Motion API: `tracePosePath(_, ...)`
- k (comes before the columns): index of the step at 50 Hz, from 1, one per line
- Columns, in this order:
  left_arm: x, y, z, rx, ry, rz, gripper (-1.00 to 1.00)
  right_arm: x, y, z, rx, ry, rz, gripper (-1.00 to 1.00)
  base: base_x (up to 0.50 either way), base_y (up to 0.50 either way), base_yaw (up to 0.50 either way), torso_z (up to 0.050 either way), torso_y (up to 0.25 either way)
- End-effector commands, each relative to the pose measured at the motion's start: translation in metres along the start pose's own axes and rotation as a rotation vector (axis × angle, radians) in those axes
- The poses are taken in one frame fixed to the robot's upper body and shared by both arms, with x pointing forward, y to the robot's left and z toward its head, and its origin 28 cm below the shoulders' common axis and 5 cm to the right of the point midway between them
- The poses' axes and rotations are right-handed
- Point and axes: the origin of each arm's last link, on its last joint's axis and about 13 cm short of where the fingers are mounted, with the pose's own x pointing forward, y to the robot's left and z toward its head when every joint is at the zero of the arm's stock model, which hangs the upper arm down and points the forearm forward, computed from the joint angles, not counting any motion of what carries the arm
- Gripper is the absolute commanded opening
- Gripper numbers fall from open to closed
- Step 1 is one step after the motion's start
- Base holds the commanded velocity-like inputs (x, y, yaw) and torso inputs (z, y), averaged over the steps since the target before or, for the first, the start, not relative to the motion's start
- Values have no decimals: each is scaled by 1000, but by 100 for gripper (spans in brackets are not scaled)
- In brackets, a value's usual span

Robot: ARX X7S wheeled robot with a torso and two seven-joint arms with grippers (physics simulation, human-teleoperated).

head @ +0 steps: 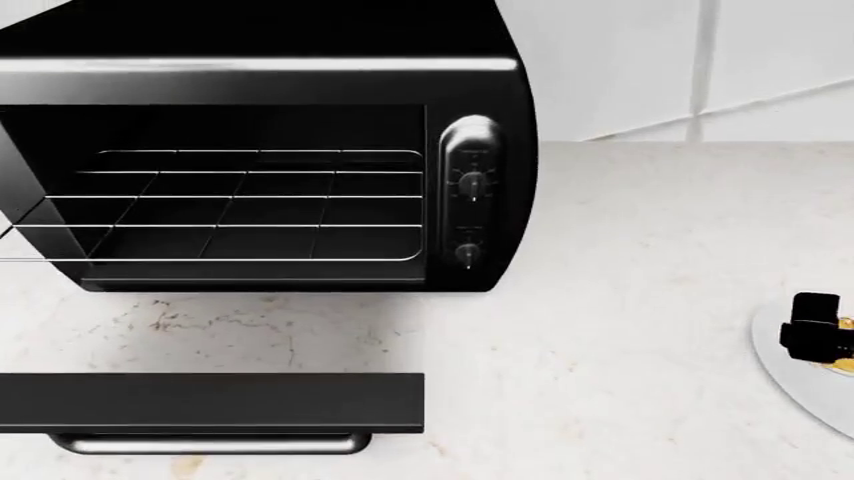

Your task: Place the scone on the rack of the toaster oven.

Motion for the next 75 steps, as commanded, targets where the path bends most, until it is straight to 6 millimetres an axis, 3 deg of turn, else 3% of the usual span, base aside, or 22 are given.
tracePosePath(1, 0, -2, -1, -1, 0, 3, 100, -4, -10, -27, -11, 126, 35, 100, 0, 0, 0, 0, 0)
tracePosePath(13, -3, 0, -4, 5, 10, 6, 100, 3, -1, -31, 30, 150, 116, 100, 0, 0, 0, 0, 0)
tracePosePath(14, -3, 2, 12, 6, 10, 9, 100, 3, 0, -30, 32, 145, 121, 100, 0, 0, 0, 0, 0)
tracePosePath(15, -3, 2, -2, 5, 11, 9, 100, 3, 0, -29, 35, 142, 124, 100, 0, 0, 0, 0, 0)
tracePosePath(16, -4, 2, -3, 3, 10, 10, 100, 3, 1, -27, 42, 136, 130, 100, 0, 0, 0, 0, 0)
tracePosePath(20, -4, 2, -4, 6, 10, 12, 100, 4, 4, -28, 49, 140, 152, 100, 0, 0, 0, 0, 0)
tracePosePath(21, -4, 2, 4, 6, 12, 12, 100, 4, 4, -29, 48, 142, 153, 100, 0, 0, 0, 0, 0)
tracePosePath(22, -4, 2, -4, 7, 12, 12, 100, 4, 4, -29, 54, 142, 156, 100, 0, 0, 0, 0, 0)
tracePosePath(36, -3, 2, -6, 6, 17, 17, 100, 9, 5, -39, 102, 177, 190, 100, 0, 0, 0, 0, 0)
tracePosePath(37, -3, 5, 12, 5, 18, 16, 100, 10, 5, -39, 101, 178, 186, 100, 0, 0, 0, 0, 0)
tracePosePath(38, -2, 3, -5, 5, 18, 15, 100, 10, 5, -40, 102, 178, 183, 100, 0, 0, 0, 0, 0)
tracePosePath(39, -3, 3, -7, 4, 19, 14, 100, 10, 4, -40, 102, 178, 180, 100, 11, 0, 0, 0, 0)
tracePosePath(40, -2, 3, -8, 4, 20, 15, 100, 11, 4, -40, 98, 177, 171, 100, 0, 0, 0, 0, 0)
tracePosePath(41, -1, 3, 9, 3, 20, 15, 100, 11, 2, -39, 93, 171, 158, 100, 0, 0, 3, 0, 0)
tracePosePath(42, -1, 3, -6, 1, 20, 15, 100, 10, 1, -38, 97, 167, 151, 100, 0, 0, 0, 0, 0)
tracePosePath(49, -2, 2, -9, 4, 22, 10, 100, 11, 2, -41, 86, 162, 140, 100, 2, 0, 1, 0, 0)
tracePosePath(50, -2, 2, -9, 4, 23, 11, 100, 11, 2, -41, 86, 157, 141, -100, 0, 0, 0, 0, 0)
tracePosePath(63, -1, 0, -10, 3, 26, 13, 100, 10, 0, -40, 85, 130, 115, -100, 1, 0, 0, 0, 0)
tracePosePath(68, -5, 2, -7, 8, 26, 19, 100, 0, -2, -17, 96, 29, 114, -100, 0, 0, 1, 0, 0)
tracePosePath(75, -5, 3, -5, 7, 19, 15, 100, -19, 0, 34, 62, -106, 172, -100, 0, 0, 0, 0, 0)
